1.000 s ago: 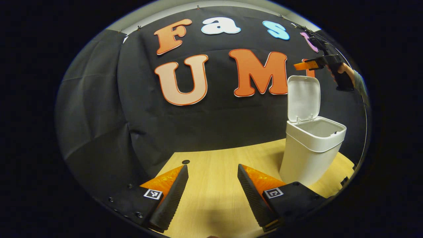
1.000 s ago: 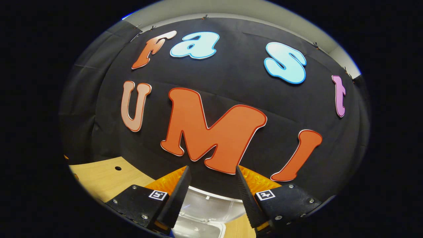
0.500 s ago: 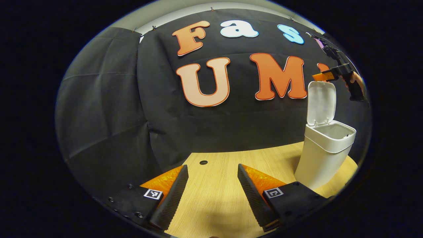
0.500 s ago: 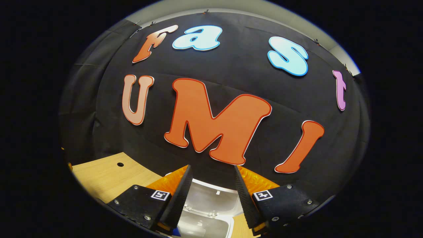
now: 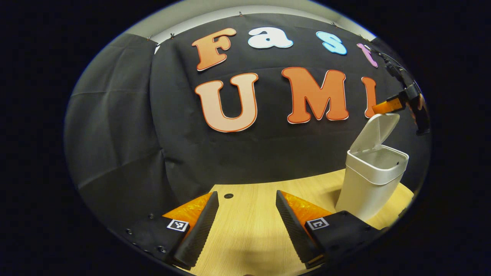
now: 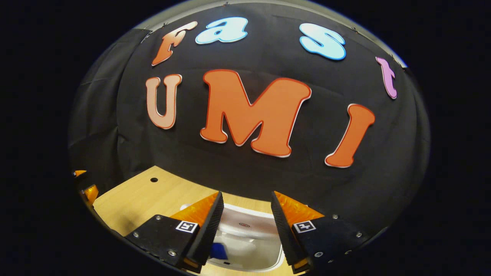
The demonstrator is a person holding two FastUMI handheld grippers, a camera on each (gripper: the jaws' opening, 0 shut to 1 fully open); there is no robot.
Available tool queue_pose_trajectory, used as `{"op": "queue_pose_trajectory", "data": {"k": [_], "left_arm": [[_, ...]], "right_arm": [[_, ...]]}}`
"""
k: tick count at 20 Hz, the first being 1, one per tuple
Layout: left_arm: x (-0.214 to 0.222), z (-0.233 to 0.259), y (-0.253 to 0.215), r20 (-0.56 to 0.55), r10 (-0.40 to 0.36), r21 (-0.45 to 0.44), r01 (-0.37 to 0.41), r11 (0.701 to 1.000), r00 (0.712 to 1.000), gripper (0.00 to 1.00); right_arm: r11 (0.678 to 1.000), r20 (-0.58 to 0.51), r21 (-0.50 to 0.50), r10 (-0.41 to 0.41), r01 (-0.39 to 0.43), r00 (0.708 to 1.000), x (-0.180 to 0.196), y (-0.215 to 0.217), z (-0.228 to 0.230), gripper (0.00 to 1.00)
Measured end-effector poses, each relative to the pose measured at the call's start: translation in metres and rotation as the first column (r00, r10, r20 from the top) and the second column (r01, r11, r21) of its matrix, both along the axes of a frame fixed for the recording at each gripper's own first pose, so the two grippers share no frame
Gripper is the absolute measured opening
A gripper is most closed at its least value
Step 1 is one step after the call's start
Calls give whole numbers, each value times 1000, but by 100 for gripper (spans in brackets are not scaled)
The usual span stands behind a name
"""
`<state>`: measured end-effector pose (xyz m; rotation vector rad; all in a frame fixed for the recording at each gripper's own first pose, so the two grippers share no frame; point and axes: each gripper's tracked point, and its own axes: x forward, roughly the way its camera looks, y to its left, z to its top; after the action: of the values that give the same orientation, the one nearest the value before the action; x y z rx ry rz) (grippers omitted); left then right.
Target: Press the lid of the desktop garbage bin to open it, pick up the crumpled paper on the desktop and throw it into the bin, then pick up the pop can on the desktop and drop it into the bin, and finally close the garbage bin lid.
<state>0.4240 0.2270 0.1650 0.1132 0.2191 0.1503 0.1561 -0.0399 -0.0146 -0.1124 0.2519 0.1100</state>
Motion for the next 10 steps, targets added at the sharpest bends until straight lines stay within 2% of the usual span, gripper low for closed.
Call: {"op": "queue_pose_trajectory", "data": {"k": [1,3,5,6,7,8,10], "left_arm": [[0,1,-4,-2,-11,-5,11,1000,1000,95],[0,0,-9,-4,-43,-13,42,999,999,92],[4,4,-15,1,-63,-3,63,998,998,95],[7,7,-18,10,-72,-2,72,997,997,96],[9,11,-20,18,-78,-1,78,997,997,92],[10,16,-22,28,-83,1,83,997,996,95],[12,19,-24,44,-86,-6,87,996,995,95]], "right_arm": [[1000,-25,16,-1,1,1000,-8,0,-12,76],[999,-77,44,-9,13,997,-21,1,-30,75],[998,-122,64,-16,24,992,-31,2,-45,75],[997,-138,69,-21,31,990,-35,1,-50,76],[997,-152,73,-27,39,988,-38,1,-55,76],[996,-160,75,-32,44,987,-43,1,-58,76],[996,-178,78,-35,50,983,-52,4,-65,76]]}}
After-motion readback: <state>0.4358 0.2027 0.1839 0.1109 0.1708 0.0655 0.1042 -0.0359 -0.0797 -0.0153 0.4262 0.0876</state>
